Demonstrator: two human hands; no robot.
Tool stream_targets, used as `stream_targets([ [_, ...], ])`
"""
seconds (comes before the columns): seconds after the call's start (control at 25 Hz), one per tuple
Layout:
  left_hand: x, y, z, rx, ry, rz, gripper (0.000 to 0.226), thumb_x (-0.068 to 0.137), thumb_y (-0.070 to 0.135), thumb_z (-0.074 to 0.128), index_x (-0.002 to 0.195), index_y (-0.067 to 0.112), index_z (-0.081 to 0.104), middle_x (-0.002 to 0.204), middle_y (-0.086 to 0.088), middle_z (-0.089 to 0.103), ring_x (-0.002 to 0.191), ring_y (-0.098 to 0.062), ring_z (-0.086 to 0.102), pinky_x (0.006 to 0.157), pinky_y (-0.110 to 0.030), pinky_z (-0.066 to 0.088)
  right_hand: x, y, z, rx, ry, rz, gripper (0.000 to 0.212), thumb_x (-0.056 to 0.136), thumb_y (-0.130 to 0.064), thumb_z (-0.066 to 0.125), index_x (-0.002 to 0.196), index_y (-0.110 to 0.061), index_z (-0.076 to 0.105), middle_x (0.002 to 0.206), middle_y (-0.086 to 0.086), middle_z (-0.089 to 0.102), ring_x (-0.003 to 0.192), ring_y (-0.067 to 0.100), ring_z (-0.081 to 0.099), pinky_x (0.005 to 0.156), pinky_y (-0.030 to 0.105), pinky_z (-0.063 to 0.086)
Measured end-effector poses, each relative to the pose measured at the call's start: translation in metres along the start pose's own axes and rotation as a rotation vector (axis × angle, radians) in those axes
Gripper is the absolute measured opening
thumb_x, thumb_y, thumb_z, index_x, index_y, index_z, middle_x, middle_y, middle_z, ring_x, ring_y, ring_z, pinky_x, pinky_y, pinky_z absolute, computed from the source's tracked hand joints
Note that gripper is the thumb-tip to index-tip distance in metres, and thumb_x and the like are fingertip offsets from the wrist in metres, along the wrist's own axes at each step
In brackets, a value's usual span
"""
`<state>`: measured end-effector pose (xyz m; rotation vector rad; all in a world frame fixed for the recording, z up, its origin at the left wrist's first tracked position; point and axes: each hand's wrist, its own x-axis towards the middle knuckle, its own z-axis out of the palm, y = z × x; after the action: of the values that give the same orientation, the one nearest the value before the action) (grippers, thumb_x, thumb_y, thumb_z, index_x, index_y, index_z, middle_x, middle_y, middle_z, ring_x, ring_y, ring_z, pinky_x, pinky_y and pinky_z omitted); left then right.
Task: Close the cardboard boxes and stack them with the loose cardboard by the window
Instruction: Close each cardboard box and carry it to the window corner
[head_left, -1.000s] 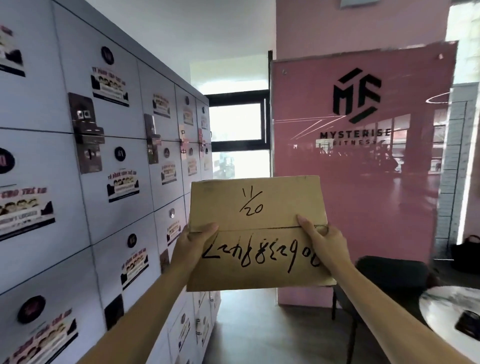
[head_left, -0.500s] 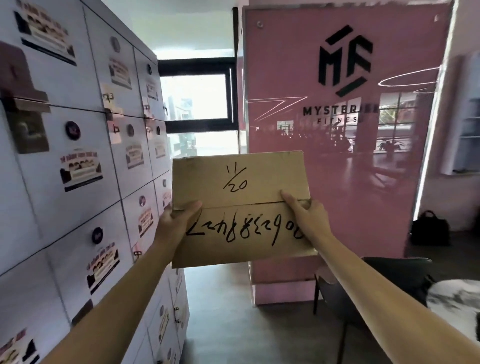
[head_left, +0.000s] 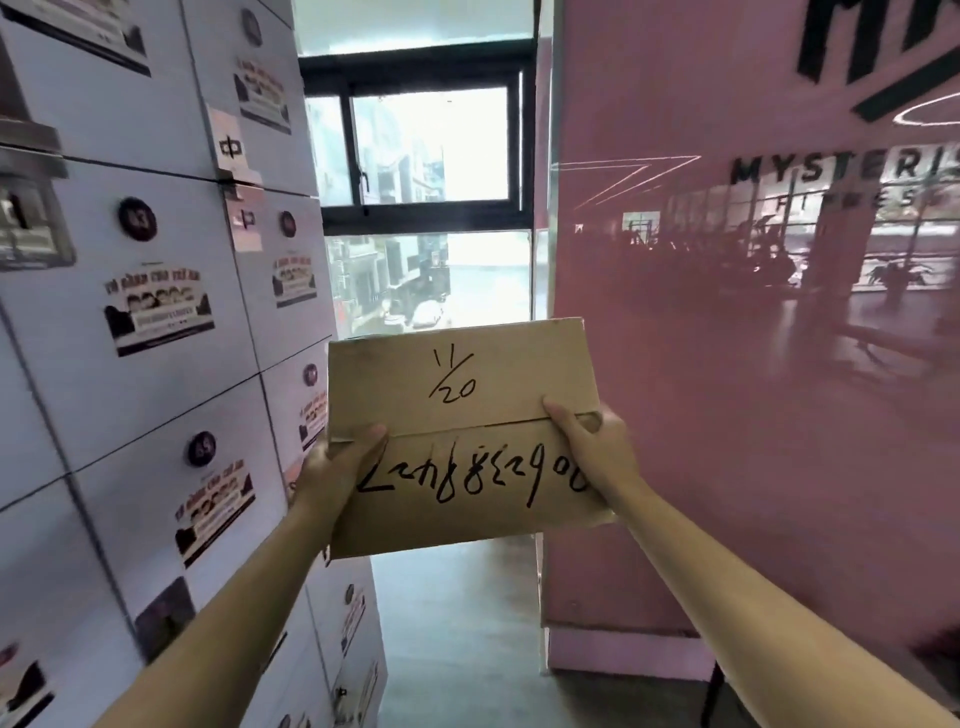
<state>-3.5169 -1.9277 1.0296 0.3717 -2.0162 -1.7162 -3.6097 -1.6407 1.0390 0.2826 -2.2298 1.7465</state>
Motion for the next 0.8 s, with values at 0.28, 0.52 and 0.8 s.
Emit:
stream_targets([
  [0.28, 0.187, -0.053, 0.016, 0.02, 0.019, -0.034, 0.073, 0.066, 0.073, 0.069, 0.125, 0.031, 0.056, 0.109, -0.003, 0.069, 0.099, -0.028, 0.068, 0.088, -0.053, 0.057, 0.157, 0.075, 0.121, -0.01, -0.052, 0.066, 0.051, 0.073, -0.078, 0.066, 0.094, -0.031, 0.066, 0.088, -0.01, 0.073, 0.086, 0.014, 0.07, 0.078, 0.039, 0.057],
  [0.52, 0.358, -0.095, 0.043, 0.0, -0.017, -0.072, 0.078, 0.065, 0.077, 0.07, 0.128, 0.033, 0.055, 0.108, 0.0, 0.071, 0.097, -0.023, 0.069, 0.08, -0.046, 0.059, 0.302, 0.117, 0.2, -0.046, -0.017, 0.162, 0.063, 0.06, -0.087, 0.063, 0.083, -0.028, 0.068, 0.078, -0.009, 0.073, 0.075, 0.012, 0.069, 0.063, 0.03, 0.053],
  [0.8, 0.55, -0.155, 0.092, -0.025, 0.038, -0.083, 0.072, 0.066, 0.064, 0.076, 0.126, 0.03, 0.061, 0.108, 0.003, 0.073, 0.099, -0.02, 0.07, 0.088, -0.042, 0.058, 0.481, 0.201, 0.296, -0.058, -0.082, 0.195, 0.079, 0.056, -0.094, 0.059, 0.094, -0.025, 0.07, 0.085, -0.006, 0.073, 0.081, 0.017, 0.07, 0.081, 0.042, 0.058],
])
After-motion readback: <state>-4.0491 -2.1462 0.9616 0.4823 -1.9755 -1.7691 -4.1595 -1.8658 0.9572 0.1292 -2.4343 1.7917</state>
